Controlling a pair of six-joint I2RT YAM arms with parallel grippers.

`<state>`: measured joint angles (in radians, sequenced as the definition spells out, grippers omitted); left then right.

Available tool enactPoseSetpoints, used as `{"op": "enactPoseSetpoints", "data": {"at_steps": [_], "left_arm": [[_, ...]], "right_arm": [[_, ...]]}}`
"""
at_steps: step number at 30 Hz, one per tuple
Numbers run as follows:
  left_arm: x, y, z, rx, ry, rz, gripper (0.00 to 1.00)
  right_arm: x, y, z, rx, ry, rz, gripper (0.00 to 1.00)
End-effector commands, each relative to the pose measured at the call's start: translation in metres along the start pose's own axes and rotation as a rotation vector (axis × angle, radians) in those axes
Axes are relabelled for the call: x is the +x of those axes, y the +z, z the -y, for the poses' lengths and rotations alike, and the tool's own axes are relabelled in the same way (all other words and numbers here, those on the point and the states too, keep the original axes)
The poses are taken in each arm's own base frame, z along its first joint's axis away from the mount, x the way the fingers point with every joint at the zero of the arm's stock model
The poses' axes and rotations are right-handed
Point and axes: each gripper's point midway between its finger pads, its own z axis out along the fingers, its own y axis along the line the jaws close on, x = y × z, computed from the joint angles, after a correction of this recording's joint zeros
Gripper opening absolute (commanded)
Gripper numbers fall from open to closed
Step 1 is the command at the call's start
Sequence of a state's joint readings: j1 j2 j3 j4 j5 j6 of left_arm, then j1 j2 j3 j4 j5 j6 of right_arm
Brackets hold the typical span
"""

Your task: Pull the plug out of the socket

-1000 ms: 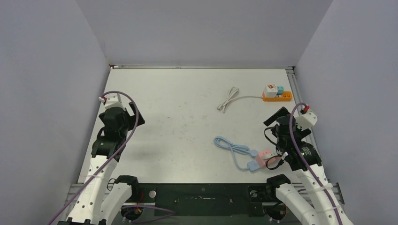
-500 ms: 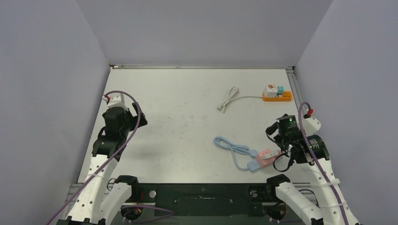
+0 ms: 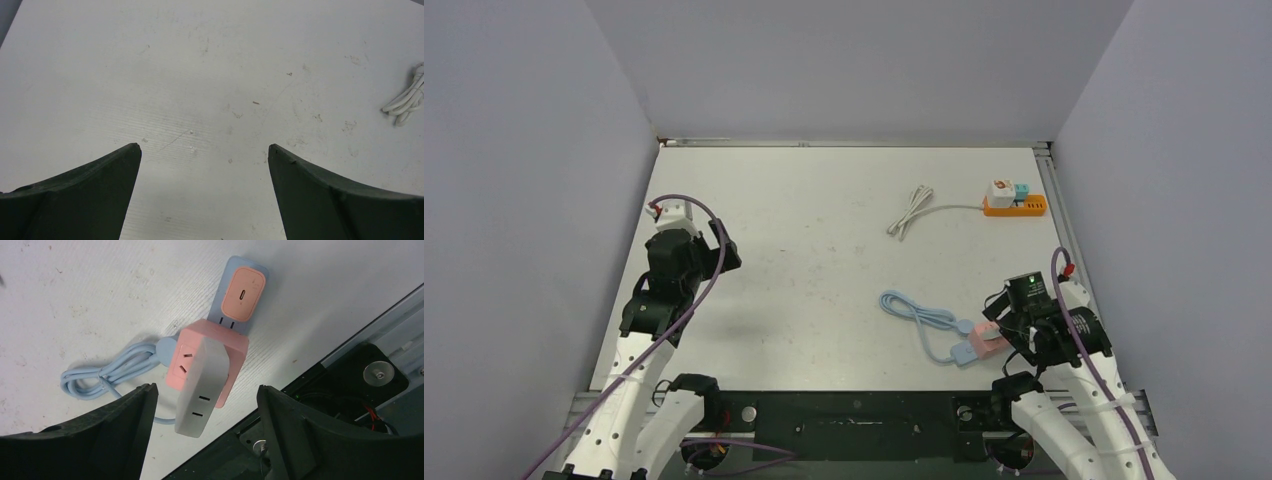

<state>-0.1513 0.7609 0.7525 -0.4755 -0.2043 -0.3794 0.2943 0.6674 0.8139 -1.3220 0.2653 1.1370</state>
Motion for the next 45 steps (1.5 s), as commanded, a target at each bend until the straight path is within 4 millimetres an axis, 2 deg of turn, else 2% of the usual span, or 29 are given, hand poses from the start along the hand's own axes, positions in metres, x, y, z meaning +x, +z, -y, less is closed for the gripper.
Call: {"op": "enactPoseSetpoints", "data": {"at_steps": [1, 5, 9, 13, 18, 21, 23, 35, 40, 45], "left_arm": [[-0.008, -0.002, 0.004, 0.018, 0.01, 0.025, 0.96], [-0.006, -0.001, 0.006, 0.026, 0.016, 0.016, 0.96], [-0.006, -0.002, 0.005, 0.029, 0.018, 0.015, 0.96], [-0.006, -0.002, 0.007, 0.038, 0.018, 0.012, 0.96], [-0.005, -0.002, 0.009, 0.049, 0.019, 0.008, 0.96], [-0.006, -0.002, 0.01, 0.051, 0.018, 0.011, 0.96], [-0.006, -0.002, 0.01, 0.052, 0.018, 0.012, 0.96], [-0.006, -0.004, 0.012, 0.064, 0.018, 0.013, 0.96], [-0.006, -0.003, 0.013, 0.067, 0.02, 0.01, 0.96], [-0.005, -0.003, 0.013, 0.07, 0.022, 0.007, 0.96]], "right_arm": [[0.001, 0.007, -0.007, -0.029, 0.026, 0.009, 0.73], [0.001, 0.012, -0.019, -0.08, 0.011, 0.008, 0.53], [-0.003, 0.013, -0.022, -0.085, -0.004, 0.021, 0.46], [0.0, 0.016, -0.028, -0.1, -0.017, 0.008, 0.32], [0.003, 0.02, -0.034, -0.116, -0.019, -0.011, 0.24], [0.005, 0.021, -0.038, -0.131, -0.027, -0.018, 0.11], [0.006, 0.021, -0.041, -0.143, -0.036, -0.025, 0.06], [0.007, 0.013, -0.078, -0.287, -0.135, -0.057, 0.05], [0.014, 0.011, -0.097, -0.346, -0.189, -0.063, 0.05], [0.029, 0.0, -0.126, -0.435, -0.286, -0.047, 0.05]]}}
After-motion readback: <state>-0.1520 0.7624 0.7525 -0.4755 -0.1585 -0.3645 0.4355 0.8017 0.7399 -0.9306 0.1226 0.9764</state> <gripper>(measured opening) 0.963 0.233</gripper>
